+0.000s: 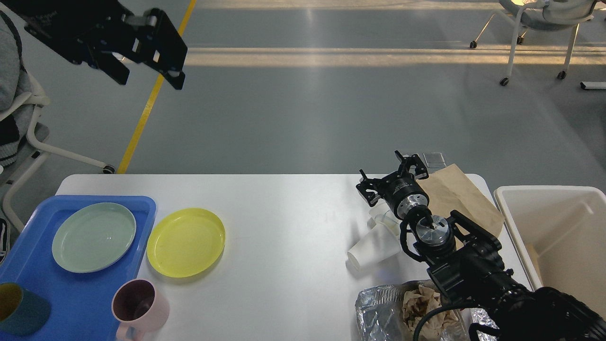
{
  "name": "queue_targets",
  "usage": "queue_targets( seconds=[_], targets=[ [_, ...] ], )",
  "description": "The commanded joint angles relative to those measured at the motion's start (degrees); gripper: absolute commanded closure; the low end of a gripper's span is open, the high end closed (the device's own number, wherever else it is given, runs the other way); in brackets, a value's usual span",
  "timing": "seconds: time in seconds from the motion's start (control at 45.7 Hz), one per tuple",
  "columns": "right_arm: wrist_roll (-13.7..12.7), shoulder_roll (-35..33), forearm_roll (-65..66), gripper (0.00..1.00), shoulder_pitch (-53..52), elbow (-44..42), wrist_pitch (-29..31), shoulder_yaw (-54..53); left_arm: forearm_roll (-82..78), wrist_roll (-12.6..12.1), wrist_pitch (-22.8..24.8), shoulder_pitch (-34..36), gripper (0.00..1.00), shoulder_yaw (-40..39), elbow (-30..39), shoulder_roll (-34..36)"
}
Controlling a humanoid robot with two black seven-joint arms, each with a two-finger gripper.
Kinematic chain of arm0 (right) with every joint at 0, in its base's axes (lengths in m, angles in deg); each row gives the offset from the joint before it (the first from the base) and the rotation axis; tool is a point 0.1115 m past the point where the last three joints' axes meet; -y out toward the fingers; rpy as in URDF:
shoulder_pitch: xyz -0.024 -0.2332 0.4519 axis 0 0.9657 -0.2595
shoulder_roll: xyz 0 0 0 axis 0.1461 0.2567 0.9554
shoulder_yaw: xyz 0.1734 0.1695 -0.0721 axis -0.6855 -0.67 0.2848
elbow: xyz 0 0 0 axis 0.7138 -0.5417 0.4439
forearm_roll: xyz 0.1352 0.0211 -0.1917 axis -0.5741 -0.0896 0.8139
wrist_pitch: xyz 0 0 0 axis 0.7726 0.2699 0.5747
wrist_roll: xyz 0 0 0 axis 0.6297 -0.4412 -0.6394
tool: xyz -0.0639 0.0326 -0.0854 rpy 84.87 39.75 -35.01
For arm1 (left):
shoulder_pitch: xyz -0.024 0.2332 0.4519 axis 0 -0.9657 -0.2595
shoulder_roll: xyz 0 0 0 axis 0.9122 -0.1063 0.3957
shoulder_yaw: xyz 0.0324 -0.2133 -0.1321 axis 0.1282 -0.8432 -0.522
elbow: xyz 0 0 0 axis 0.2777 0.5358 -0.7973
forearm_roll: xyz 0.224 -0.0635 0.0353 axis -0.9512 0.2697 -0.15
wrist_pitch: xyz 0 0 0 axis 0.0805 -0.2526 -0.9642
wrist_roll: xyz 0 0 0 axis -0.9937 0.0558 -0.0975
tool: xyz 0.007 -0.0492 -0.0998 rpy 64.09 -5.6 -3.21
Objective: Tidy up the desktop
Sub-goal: 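Lower the left gripper onto the pink mug and grasp it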
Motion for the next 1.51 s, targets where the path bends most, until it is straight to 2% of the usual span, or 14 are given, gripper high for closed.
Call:
queue_targets(
  seconds=[0.0,0.066,0.197,0.438,0.678,0.941,1.182,1.488],
  targets=[
    [0.0,0.0,0.0,0.0,0.0,0.0,0.0,0.0,-0.9,-0.6,0.0,-9.2,0.22,0.2,-0.1,0.5],
    [0.0,0.0,0.0,0.0,0.0,0.0,0.0,0.0,-1.3,-2.1,0.0,-13.9,0.22,0.2,-0.1,0.8],
    [0.0,0.0,0.0,0.0,0.0,0.0,0.0,0.0,-1.6,-6.8,-0.4,-22.9,0.22,0.1,-0.1,1.7],
    [0.0,0.0,0.0,0.0,0.0,0.0,0.0,0.0,-3.5,-9.5,-11.0,-37.9,0.22,-0.4,-0.5,3.0],
    [0.0,0.0,0.0,0.0,0.0,0.0,0.0,0.0,-8.8,-10.0,-21.4,-49.5,0.23,-0.3,-0.6,3.5],
    [0.0,0.0,0.0,0.0,0.0,0.0,0.0,0.0,-10.6,-10.1,-22.9,-55.0,0.27,-1.2,-0.7,3.0],
    [0.0,0.0,0.0,0.0,0.0,0.0,0.0,0.0,-10.7,-10.1,-29.3,-57.9,0.29,-1.2,-0.7,2.5],
    [0.0,0.0,0.0,0.0,0.0,0.0,0.0,0.0,-10.7,-10.1,-35.0,-60.9,0.31,-1.3,-0.9,1.7]
  ],
)
